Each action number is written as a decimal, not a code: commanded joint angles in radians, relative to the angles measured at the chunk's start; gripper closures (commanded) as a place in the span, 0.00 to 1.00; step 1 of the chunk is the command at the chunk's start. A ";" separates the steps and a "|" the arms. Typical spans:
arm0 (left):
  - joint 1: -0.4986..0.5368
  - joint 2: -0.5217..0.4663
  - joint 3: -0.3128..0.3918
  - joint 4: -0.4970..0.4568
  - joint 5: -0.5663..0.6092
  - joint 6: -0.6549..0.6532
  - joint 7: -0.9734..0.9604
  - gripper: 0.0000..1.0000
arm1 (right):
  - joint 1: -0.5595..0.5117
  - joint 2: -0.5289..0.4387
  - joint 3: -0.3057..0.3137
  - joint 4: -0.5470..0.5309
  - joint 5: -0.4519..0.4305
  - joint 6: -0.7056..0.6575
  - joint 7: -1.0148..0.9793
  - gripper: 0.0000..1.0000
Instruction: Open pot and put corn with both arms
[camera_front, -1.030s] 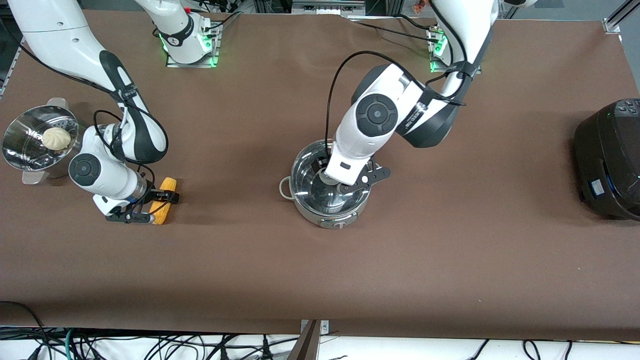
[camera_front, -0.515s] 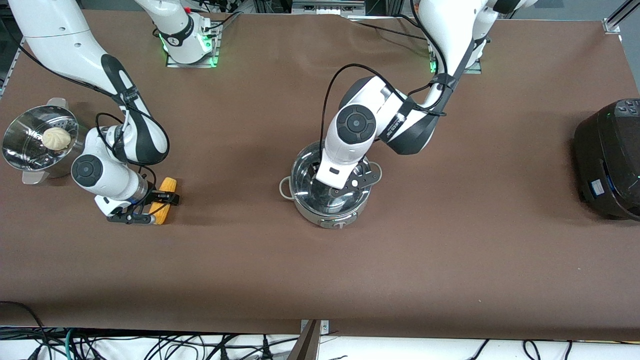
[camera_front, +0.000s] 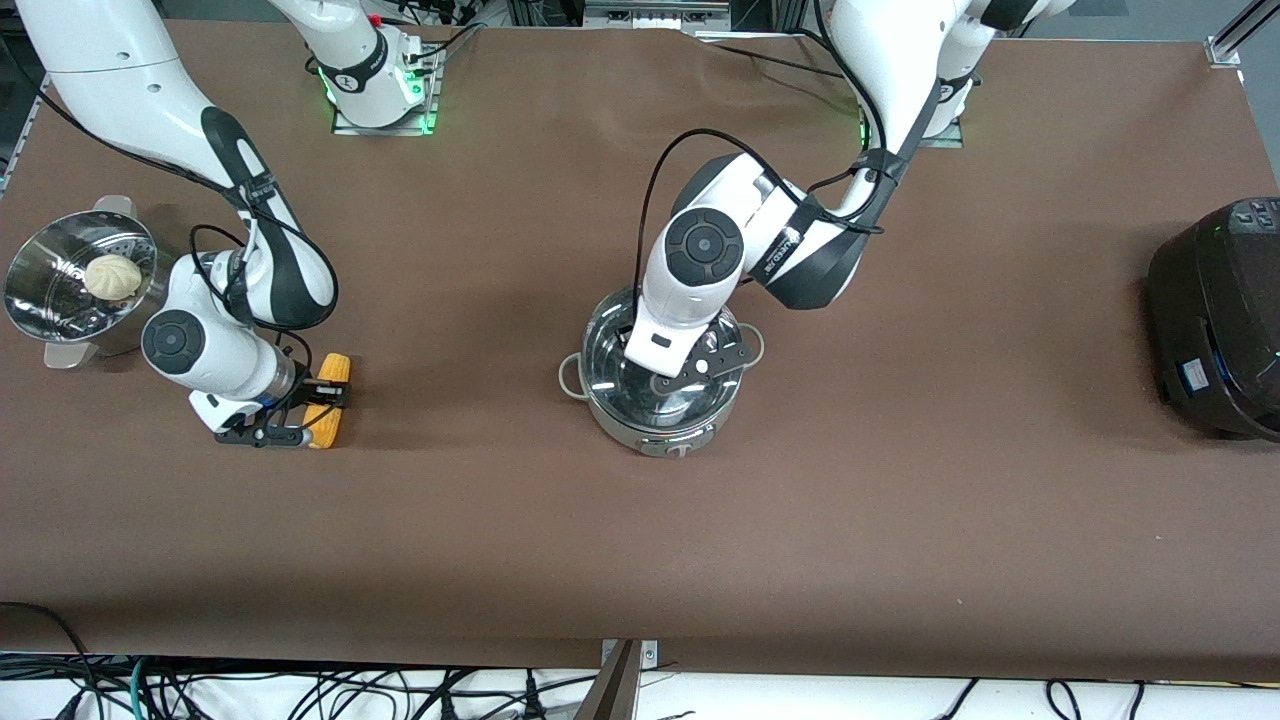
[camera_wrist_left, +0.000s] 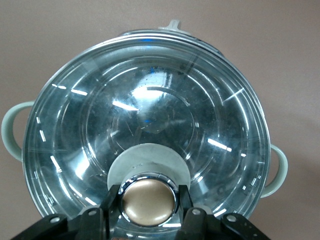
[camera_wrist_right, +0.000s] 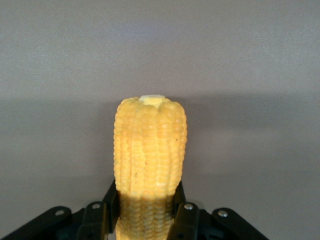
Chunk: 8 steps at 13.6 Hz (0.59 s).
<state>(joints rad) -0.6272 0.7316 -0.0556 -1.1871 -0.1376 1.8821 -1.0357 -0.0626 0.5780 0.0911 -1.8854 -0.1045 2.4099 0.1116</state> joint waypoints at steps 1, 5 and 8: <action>-0.008 0.015 0.008 0.030 0.021 -0.014 -0.009 0.64 | -0.008 -0.058 0.010 0.017 -0.018 -0.086 -0.010 1.00; -0.008 0.023 0.008 0.027 0.021 -0.014 -0.010 1.00 | -0.006 -0.102 0.021 0.204 -0.007 -0.387 -0.009 1.00; -0.003 -0.001 0.008 0.032 0.015 -0.038 -0.012 1.00 | -0.006 -0.113 0.032 0.377 -0.004 -0.628 -0.009 1.00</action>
<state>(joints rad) -0.6274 0.7324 -0.0550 -1.1850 -0.1375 1.8798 -1.0365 -0.0617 0.4643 0.1091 -1.6152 -0.1055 1.9186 0.1099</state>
